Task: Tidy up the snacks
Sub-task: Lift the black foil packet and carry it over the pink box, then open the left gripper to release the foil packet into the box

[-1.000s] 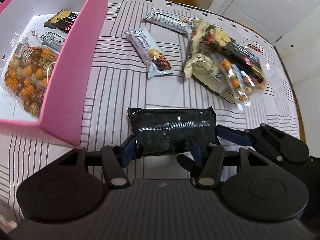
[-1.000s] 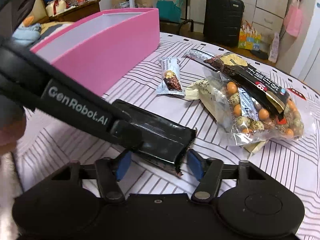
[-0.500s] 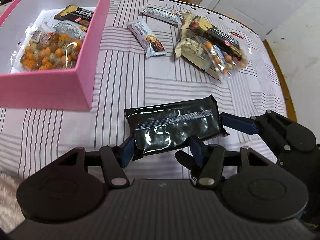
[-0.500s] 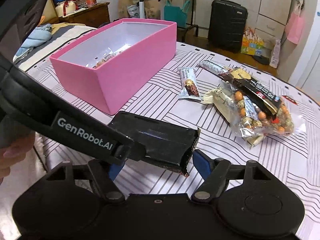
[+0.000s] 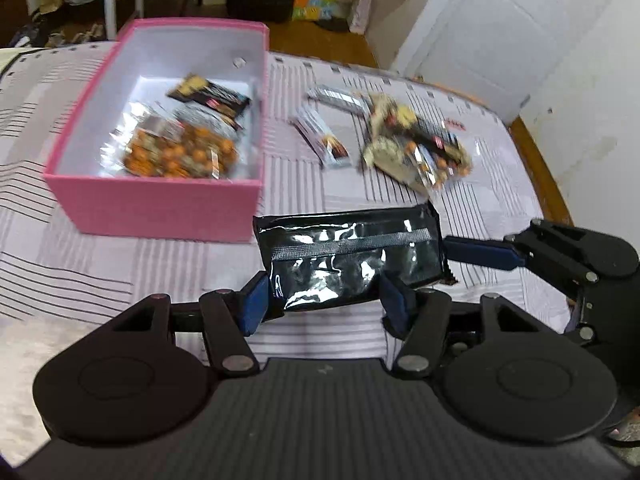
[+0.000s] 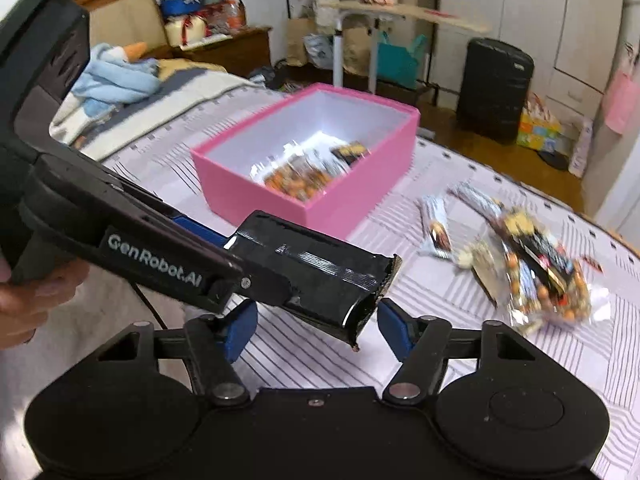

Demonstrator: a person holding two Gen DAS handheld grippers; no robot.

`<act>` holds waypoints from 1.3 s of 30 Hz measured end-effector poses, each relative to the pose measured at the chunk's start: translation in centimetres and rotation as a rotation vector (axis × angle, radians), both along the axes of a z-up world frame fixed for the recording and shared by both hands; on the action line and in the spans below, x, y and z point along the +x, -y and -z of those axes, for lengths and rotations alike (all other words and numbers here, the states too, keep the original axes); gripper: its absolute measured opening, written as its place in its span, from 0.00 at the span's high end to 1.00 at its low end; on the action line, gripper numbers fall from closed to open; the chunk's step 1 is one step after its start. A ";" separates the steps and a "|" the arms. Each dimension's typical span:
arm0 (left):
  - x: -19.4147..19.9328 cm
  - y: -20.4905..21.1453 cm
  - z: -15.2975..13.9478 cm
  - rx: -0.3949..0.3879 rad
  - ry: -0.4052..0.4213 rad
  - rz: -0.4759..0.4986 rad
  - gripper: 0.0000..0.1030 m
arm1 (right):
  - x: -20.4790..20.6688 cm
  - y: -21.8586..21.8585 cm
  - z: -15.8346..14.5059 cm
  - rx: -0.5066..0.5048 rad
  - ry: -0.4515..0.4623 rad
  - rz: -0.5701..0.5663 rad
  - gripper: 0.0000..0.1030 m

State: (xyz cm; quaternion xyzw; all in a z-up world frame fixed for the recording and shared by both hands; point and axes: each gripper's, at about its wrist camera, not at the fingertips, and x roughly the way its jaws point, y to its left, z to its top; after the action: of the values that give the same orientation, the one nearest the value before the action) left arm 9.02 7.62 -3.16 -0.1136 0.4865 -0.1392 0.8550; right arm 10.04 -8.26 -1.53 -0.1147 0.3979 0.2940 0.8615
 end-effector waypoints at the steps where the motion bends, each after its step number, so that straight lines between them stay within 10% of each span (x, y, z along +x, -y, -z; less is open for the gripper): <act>1: 0.0 -0.6 -0.3 -0.007 0.009 -0.009 0.44 | 0.2 -0.2 -0.4 0.013 0.006 -0.006 0.38; 8: 1.6 -4.5 -1.5 -0.027 0.038 -0.080 0.44 | 3.0 -2.6 -1.5 0.041 0.023 -0.024 0.56; 39: 11.7 -11.6 3.9 0.148 -0.010 -0.248 0.37 | 13.6 -11.4 4.6 -0.009 -0.108 0.035 0.45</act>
State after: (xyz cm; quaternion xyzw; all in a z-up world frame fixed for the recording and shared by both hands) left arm 20.69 19.25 -7.02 -0.1103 0.4820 0.0043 0.8692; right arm 23.63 3.18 -6.16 -0.0954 0.4472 0.2827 0.8432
